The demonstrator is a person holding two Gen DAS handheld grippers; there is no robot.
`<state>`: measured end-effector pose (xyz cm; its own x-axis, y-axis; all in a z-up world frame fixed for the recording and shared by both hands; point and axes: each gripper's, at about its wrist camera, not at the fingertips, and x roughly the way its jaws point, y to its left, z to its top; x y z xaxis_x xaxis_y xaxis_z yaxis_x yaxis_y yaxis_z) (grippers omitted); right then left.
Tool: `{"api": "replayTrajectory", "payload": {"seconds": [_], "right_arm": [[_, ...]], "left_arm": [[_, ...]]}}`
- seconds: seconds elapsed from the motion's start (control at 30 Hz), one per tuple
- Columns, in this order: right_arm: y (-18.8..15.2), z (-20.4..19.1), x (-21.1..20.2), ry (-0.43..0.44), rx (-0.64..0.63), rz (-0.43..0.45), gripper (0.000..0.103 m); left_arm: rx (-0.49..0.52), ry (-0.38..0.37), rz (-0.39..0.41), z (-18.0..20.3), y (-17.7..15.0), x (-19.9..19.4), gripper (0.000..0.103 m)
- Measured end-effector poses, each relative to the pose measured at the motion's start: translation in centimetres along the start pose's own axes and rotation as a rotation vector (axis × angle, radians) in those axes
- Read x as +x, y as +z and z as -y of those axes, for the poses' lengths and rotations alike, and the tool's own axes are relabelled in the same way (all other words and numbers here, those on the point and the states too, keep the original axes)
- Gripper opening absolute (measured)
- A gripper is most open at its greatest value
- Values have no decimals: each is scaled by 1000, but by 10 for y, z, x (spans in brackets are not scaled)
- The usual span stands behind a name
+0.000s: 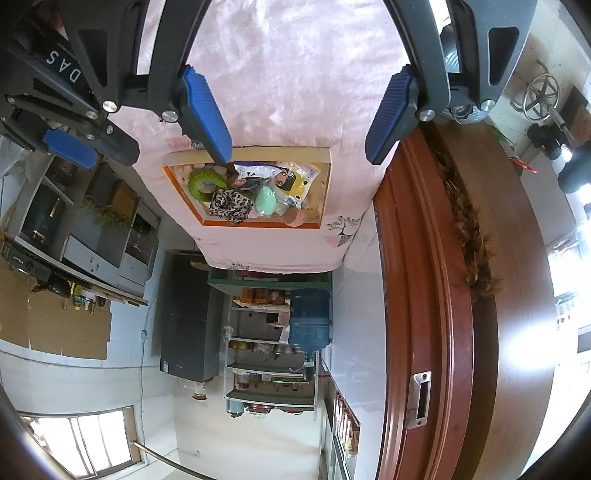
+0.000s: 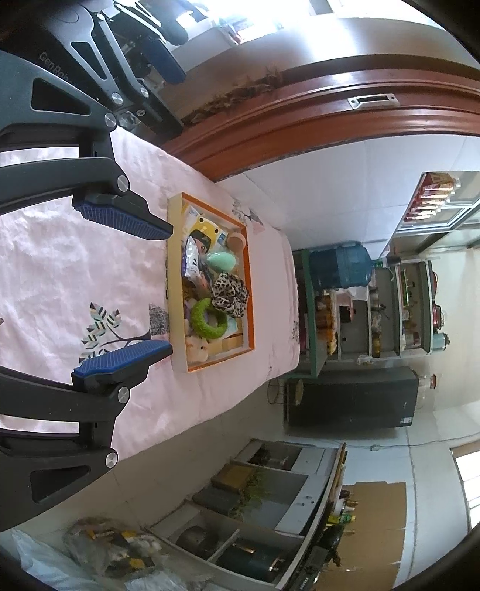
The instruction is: Organize soft objects
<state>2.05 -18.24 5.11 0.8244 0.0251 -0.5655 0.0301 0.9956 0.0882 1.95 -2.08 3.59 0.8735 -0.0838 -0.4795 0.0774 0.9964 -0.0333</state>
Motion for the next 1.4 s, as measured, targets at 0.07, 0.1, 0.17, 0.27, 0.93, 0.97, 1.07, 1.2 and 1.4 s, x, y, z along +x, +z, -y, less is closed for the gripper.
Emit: {"api": "replayTrajectory", "payload": {"seconds": [0.07, 0.1, 0.17, 0.27, 0.93, 0.97, 1.07, 1.2, 1.4], "right_arm": [[0, -1, 0, 0, 0, -2, 58], [0, -1, 1, 1, 0, -2, 58], [0, -1, 1, 0, 1, -1, 58], [0, -1, 1, 0, -1, -1, 58], [-1, -3, 2, 7, 0, -3, 58], [-1, -3, 2, 8, 0, -2, 58], [-1, -3, 2, 7, 0, -2, 58], [-1, -4, 2, 9, 0, -3, 58], [-1, -4, 2, 10, 2, -4, 58]], "left_arm": [[0, -1, 0, 0, 0, 0, 75], [0, 1, 0, 0, 0, 0, 75], [1, 0, 0, 0, 0, 0, 75], [1, 1, 0, 0, 0, 0, 75], [5, 3, -5, -1, 0, -1, 75], [6, 4, -5, -3, 0, 0, 75], [7, 3, -5, -3, 1, 0, 75], [6, 3, -5, -2, 1, 0, 75], [5, 4, -6, -2, 2, 0, 75]]}}
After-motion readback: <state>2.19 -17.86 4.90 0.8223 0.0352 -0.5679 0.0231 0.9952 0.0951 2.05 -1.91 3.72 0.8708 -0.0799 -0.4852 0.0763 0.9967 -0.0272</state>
